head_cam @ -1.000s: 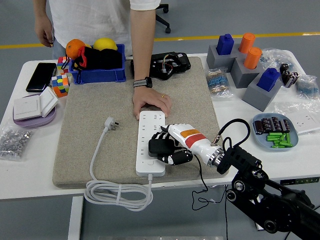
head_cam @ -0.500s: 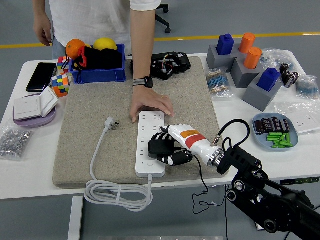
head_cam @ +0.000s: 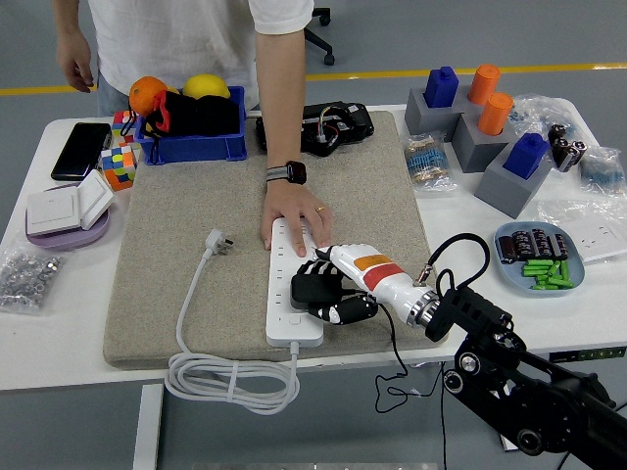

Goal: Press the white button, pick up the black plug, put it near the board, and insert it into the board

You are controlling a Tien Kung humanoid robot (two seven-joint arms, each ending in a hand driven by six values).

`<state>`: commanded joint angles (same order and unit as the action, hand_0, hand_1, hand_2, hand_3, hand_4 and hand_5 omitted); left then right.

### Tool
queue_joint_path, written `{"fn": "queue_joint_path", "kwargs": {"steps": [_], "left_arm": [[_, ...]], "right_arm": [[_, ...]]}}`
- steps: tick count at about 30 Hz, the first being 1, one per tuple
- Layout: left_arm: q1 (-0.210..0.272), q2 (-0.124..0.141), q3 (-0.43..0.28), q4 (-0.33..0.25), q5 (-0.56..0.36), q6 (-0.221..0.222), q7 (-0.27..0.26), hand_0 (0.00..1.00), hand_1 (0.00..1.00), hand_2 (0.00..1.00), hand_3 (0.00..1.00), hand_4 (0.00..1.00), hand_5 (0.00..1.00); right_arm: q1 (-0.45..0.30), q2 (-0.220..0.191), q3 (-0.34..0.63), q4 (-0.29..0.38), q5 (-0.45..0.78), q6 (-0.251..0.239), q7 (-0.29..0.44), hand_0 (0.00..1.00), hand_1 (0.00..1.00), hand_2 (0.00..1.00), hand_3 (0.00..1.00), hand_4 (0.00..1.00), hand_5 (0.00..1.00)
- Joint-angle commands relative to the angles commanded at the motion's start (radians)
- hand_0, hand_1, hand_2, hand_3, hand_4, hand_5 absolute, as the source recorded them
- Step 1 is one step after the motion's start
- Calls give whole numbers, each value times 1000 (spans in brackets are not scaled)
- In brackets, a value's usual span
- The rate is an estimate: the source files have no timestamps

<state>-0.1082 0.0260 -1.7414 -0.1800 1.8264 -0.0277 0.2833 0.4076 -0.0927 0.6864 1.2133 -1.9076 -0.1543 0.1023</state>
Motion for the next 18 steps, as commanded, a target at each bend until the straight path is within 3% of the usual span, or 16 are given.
{"fn": "queue_joint_path", "kwargs": {"steps": [1, 2, 7, 8, 18], "left_arm": [[0, 0, 0, 0, 0, 0, 0, 474, 498, 497, 584, 565, 268], [0, 0, 0, 0, 0, 0, 0, 475, 498, 498, 585, 565, 268], [0, -1, 1, 0, -1, 0, 0, 475, 498, 498, 585, 565, 268], [0, -1, 1, 0, -1, 0, 0, 474, 498, 498, 584, 565, 268], [-1, 0, -1, 0, 2, -1, 0, 474, 499, 498, 584, 565, 268]], "right_arm": [[0, 0, -1, 0, 1, 2, 0, 460, 511, 557, 598, 904, 2], [0, 0, -1, -1, 2, 2, -1, 560, 627, 624, 664, 998, 123], [-1, 1, -2, -2, 10, 11, 0, 560, 627, 624, 664, 998, 123], [0, 1, -2, -2, 11, 11, 1, 699, 732, 713, 754, 998, 286], [2, 1, 3, -3, 17, 16, 9, 759, 782, 760, 793, 998, 328]]}}
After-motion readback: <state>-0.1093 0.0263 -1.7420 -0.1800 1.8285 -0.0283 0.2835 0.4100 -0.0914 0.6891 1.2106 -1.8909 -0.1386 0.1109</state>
